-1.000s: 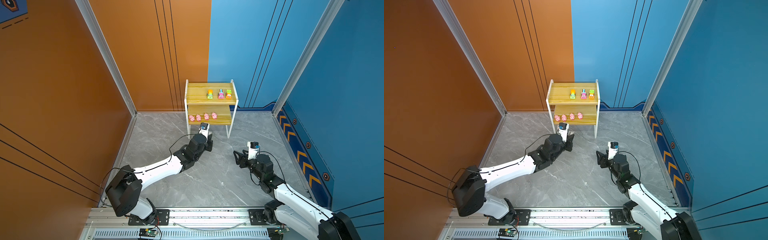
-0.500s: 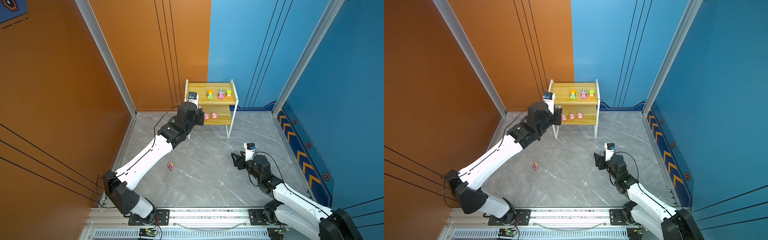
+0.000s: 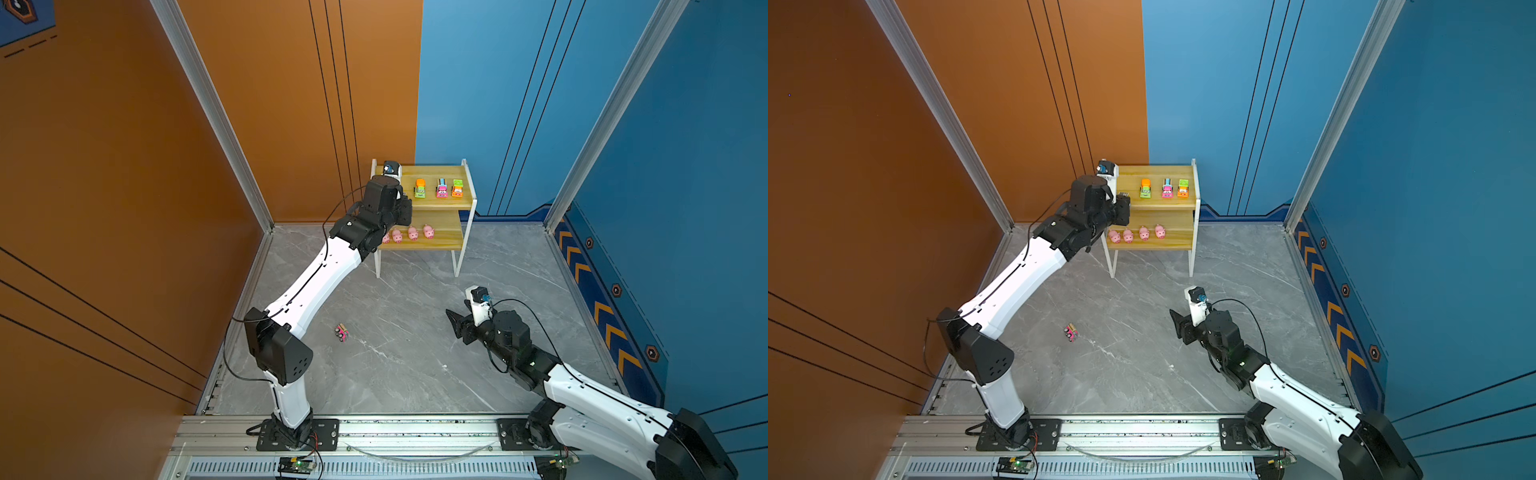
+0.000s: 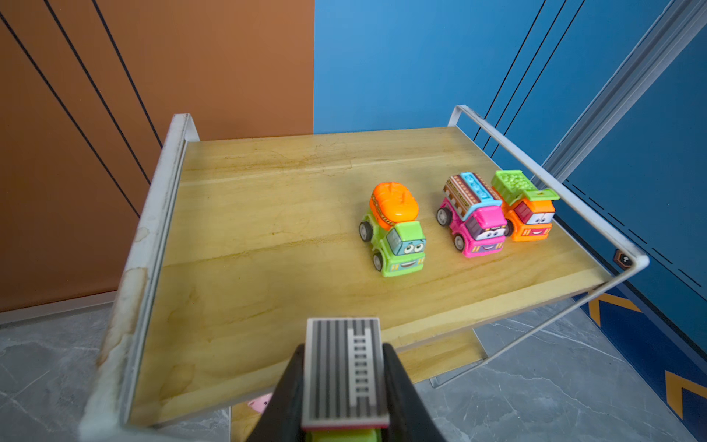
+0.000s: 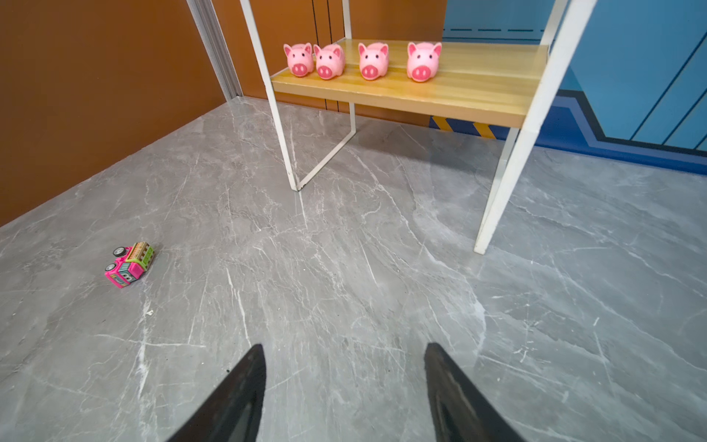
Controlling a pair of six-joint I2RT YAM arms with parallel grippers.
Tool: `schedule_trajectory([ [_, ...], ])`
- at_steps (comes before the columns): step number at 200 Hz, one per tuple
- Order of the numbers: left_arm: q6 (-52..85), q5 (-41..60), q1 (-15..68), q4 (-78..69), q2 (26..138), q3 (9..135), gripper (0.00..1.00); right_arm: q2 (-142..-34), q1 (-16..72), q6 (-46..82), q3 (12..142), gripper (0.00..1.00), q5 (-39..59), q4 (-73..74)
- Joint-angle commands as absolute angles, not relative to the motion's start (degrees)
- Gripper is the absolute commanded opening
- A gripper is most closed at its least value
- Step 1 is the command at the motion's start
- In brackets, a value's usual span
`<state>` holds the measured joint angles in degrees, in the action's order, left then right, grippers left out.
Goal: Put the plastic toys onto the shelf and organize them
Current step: 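Lower the fire truck beside the mixer truck and open the left gripper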
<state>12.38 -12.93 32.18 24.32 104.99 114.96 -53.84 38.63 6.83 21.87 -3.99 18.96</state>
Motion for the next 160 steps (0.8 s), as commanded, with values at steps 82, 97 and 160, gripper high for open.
schedule_trajectory([
  [82, 11.13, -12.85, 29.60, 28.87, 117.80, 133.82, 0.28, -53.51, 42.59, 4.26, 24.17, 0.66, -7.19, 16.50],
  [97, 11.88, -13.01, 29.53, 28.90, 119.01, 135.26, 0.28, -53.82, 42.70, 4.22, 24.21, 0.66, -6.97, 16.46],
  [160, 14.74, -14.83, 30.40, 29.92, 123.16, 140.91, 0.28, -54.71, 42.63, 3.98, 23.55, 0.66, -6.88, 17.27],
])
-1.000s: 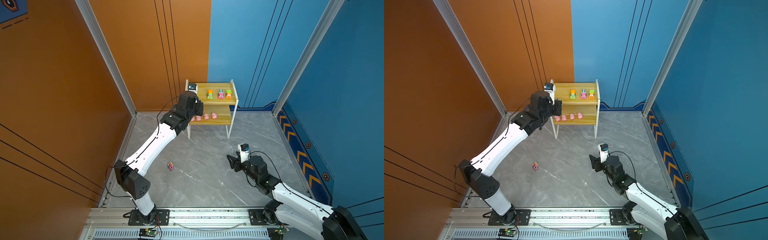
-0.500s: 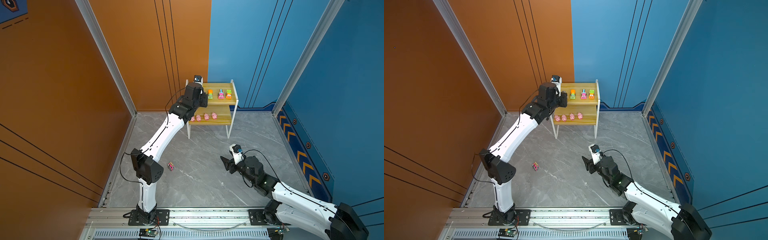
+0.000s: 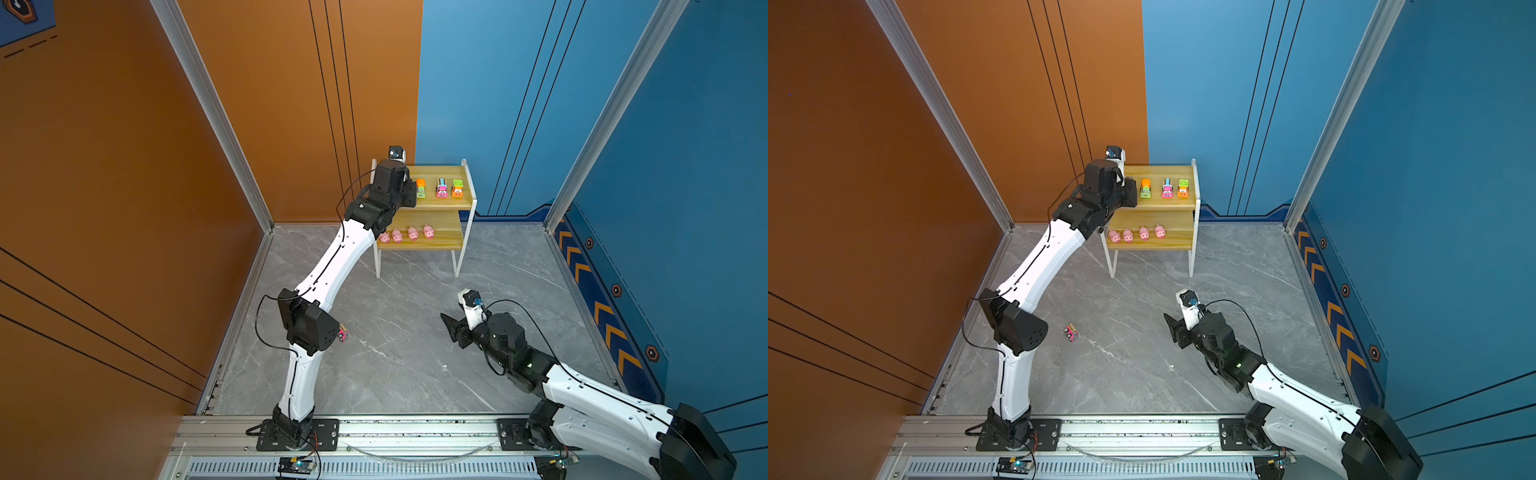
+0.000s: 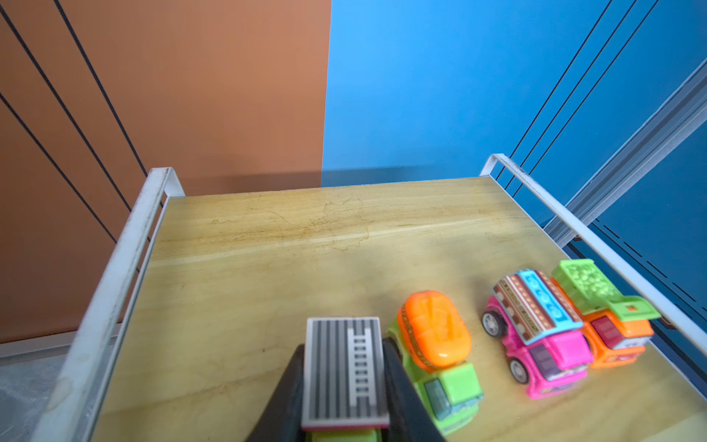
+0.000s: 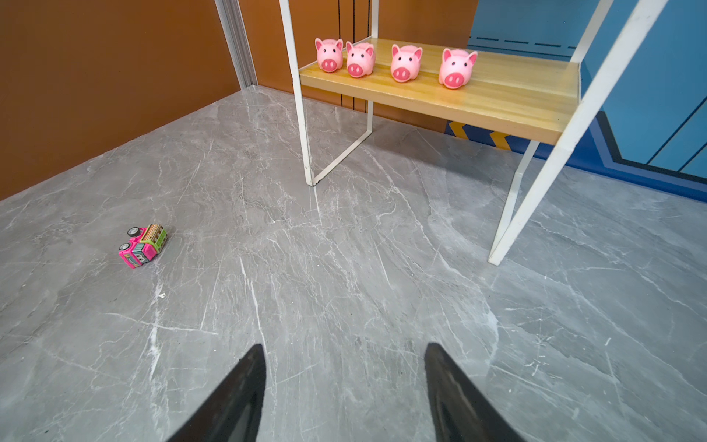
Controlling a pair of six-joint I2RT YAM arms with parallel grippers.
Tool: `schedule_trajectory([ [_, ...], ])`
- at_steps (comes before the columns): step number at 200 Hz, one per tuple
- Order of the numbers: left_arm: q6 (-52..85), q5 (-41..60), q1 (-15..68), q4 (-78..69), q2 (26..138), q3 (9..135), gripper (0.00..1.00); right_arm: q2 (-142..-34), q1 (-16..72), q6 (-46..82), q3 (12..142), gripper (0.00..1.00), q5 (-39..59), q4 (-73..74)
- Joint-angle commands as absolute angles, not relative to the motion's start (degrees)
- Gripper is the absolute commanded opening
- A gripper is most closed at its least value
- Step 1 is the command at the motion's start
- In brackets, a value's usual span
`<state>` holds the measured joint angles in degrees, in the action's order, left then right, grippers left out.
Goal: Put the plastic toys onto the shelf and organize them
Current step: 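Lower the fire truck beside the mixer truck and open the left gripper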
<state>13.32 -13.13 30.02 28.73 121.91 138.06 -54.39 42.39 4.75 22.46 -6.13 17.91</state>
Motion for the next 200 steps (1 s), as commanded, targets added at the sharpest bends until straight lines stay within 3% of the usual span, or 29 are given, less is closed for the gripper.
schedule_trajectory([
  [1, 14.80, -14.93, 30.45, 29.99, 123.24, 140.99, 0.28, -54.69, 42.63, 3.97, 23.55, 0.66, -6.91, 17.25],
  [152, 15.47, -16.86, 31.29, 31.49, 126.64, 144.21, 0.29, -54.50, 42.24, 4.01, 21.94, 0.67, -6.53, 18.28],
  [200, 15.10, -17.04, 31.03, 31.42, 126.61, 145.05, 0.37, -54.84, 42.10, 3.96, 21.89, 0.67, -6.37, 18.63],
])
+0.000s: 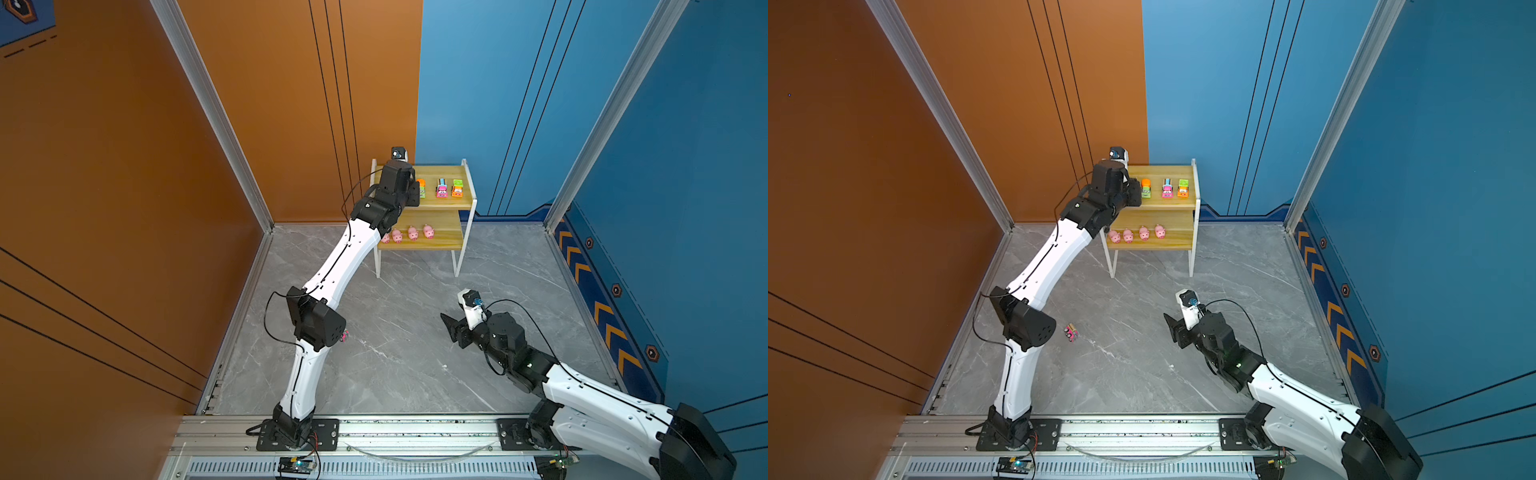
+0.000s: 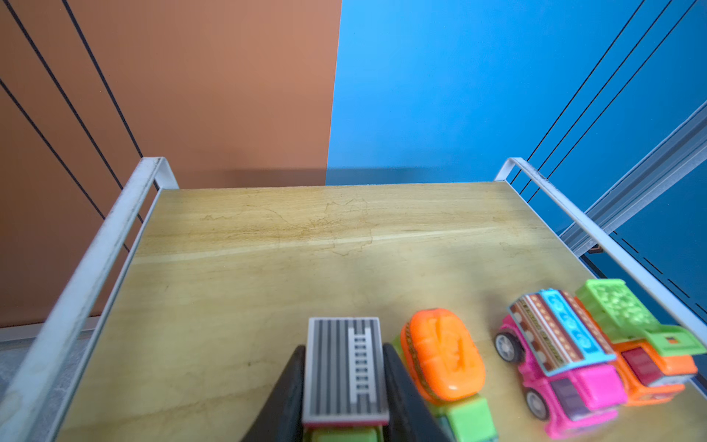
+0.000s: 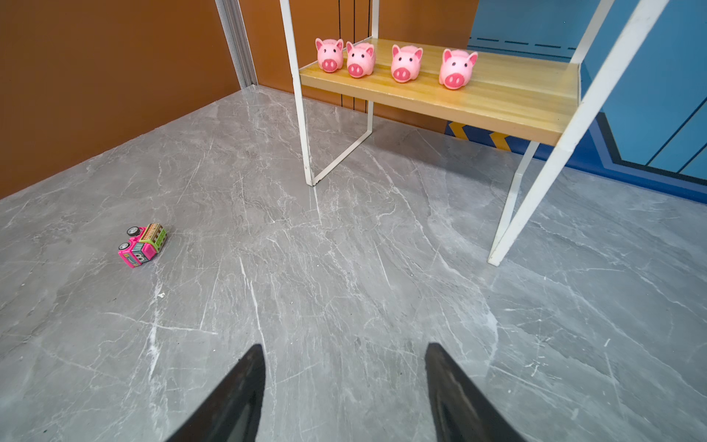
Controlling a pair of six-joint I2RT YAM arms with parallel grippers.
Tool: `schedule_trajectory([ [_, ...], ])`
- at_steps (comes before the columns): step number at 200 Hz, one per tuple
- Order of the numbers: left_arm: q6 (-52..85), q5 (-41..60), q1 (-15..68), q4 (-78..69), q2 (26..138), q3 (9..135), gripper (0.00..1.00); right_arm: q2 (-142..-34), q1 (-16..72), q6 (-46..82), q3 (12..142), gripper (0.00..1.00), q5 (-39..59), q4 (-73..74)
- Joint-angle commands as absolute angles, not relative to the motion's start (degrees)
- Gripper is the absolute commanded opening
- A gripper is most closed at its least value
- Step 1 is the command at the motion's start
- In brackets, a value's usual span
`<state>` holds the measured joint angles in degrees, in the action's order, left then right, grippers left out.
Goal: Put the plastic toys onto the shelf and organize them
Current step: 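Lower the fire truck beside the mixer truck and open the left gripper, then withdraw the left gripper from the shelf back toward the floor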
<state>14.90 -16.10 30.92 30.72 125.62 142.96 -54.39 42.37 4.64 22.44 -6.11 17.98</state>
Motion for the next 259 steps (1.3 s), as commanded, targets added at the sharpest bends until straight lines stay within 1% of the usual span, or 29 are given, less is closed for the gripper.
schedule_trajectory([
  [1, 15.11, -17.00, 30.98, 31.44, 126.63, 145.12, 0.37, -54.84, 42.10, 3.96, 21.89, 0.67, -6.31, 18.63],
  [97, 14.02, -16.94, 30.01, 31.64, 128.15, 152.20, 0.50, -56.51, 42.04, 4.05, 22.42, 0.67, -5.55, 19.42],
  [132, 13.59, -17.05, 28.76, 31.64, 126.04, 153.11, 0.57, -56.60, 42.07, 4.09, 22.94, 0.67, -5.43, 19.33],
  [161, 11.84, -17.75, 28.05, 31.64, 121.29, 151.16, 0.64, -56.86, 42.02, 3.89, 23.28, 0.67, -5.28, 19.07],
  [183, 11.78, -18.02, 26.56, 31.64, 115.01, 146.01, 0.69, -57.20, 42.18, 3.86, 23.55, 0.67, -5.11, 19.19],
  [209, 12.57, -18.13, 23.15, 31.64, 105.12, 135.99, 0.75, -57.66, 42.54, 3.61, 23.84, 0.67, -5.09, 19.19],
  [232, 15.28, -18.43, 18.67, 31.99, 93.97, 121.20, 0.80, -57.62, 42.74, 3.51, 23.66, 0.68, -5.36, 19.23],
  [242, 16.99, -18.27, 16.29, 32.06, 88.82, 112.45, 0.81, -57.66, 42.74, 3.49, 23.51, 0.68, -5.45, 19.36],
  [259, 20.23, -17.49, 11.95, 33.88, 81.16, 101.17, 0.81, -57.97, 42.82, 3.40, 23.38, 0.68, -5.17, 19.62],
])
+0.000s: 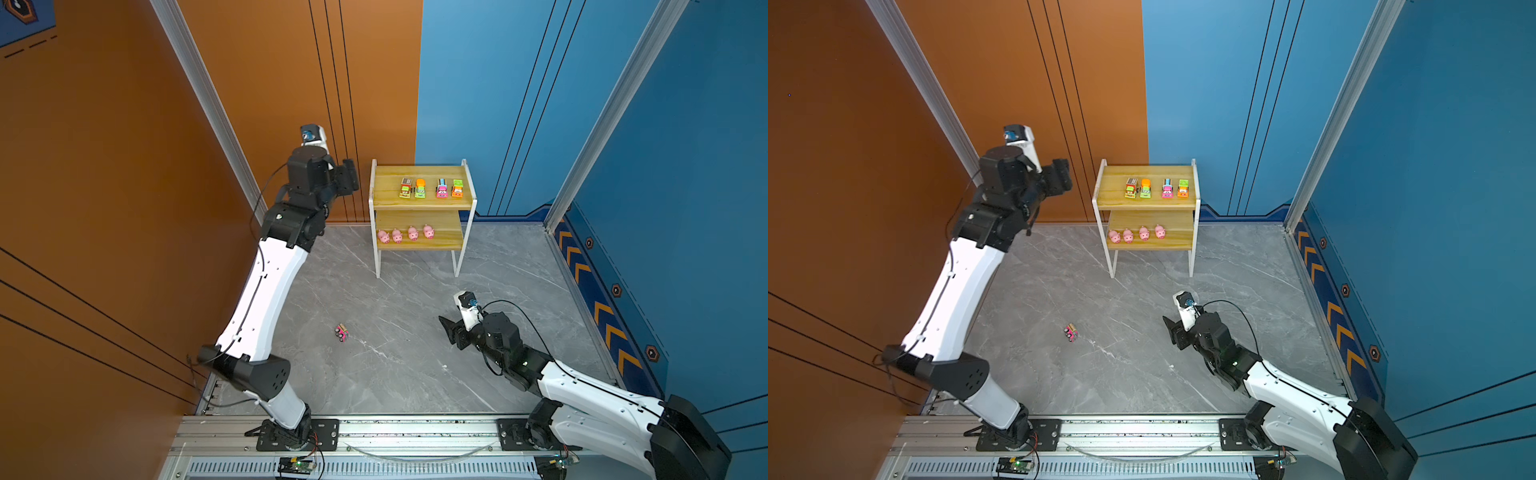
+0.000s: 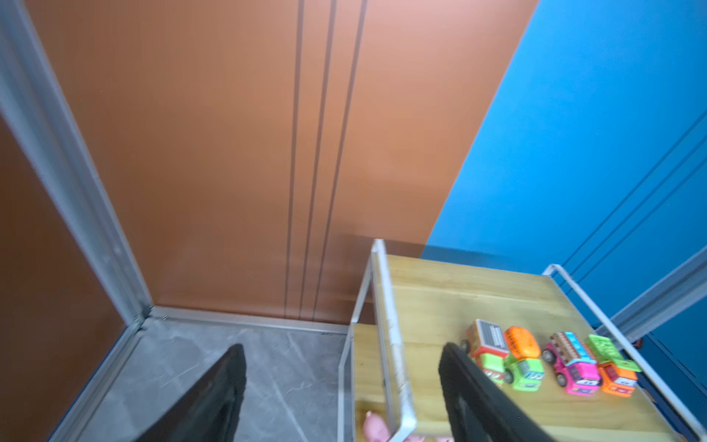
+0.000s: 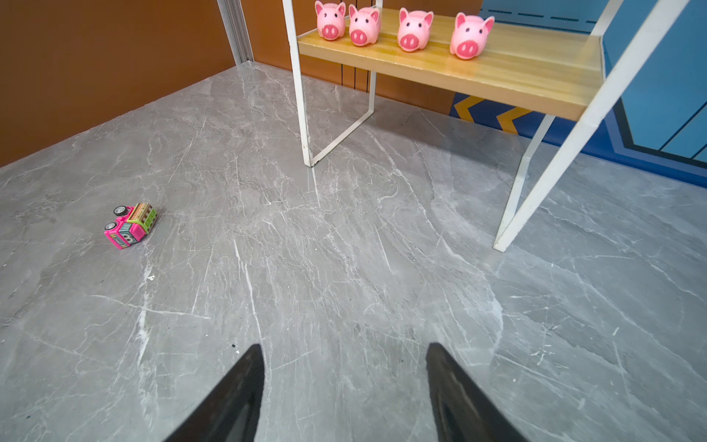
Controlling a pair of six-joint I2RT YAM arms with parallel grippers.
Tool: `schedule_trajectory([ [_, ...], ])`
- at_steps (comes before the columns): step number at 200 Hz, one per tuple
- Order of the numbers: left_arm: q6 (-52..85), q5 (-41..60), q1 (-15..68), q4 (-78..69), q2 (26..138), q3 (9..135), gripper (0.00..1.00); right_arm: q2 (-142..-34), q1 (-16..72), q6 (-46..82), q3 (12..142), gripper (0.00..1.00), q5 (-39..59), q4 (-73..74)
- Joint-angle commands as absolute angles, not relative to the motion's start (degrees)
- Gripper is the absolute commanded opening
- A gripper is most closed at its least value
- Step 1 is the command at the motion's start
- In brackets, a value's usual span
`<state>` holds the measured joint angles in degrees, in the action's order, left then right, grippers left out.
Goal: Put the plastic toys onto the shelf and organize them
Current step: 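Withdraw the left gripper from the shelf back toward the floor, then lower the left gripper over the pink truck with ladder on the floor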
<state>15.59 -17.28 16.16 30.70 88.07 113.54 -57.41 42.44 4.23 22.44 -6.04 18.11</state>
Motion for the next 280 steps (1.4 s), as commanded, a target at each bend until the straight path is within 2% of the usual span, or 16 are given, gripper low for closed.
schedule_trajectory([
  [1, 20.40, -17.32, 11.69, 33.95, 80.79, 100.29, 0.81, -57.99, 42.81, 3.41, 23.38, 0.68, -5.13, 19.65],
  [21, 23.81, -15.07, 7.88, 35.88, 74.16, 86.64, 0.80, -58.89, 43.06, 3.58, 23.45, 0.68, -4.17, 20.22],
  [49, 27.96, -14.56, 7.43, 39.68, 69.55, 71.98, 0.79, -61.92, 45.03, 3.52, 24.57, 0.69, -3.32, 21.45],
  [93, 35.84, -16.03, 13.68, 39.82, 69.34, 56.56, 0.77, -69.84, 51.91, 3.29, 27.89, 0.70, -4.01, 24.50],
  [165, 43.86, -20.05, 26.06, 39.75, 80.20, 50.78, 0.77, -73.11, 53.97, 3.12, 28.04, 0.70, -5.01, 25.42],
  [280, 45.67, -19.36, 26.79, 38.80, 89.25, 52.74, 0.74, -72.30, 54.23, 3.35, 27.59, 0.70, -5.32, 25.67],
])
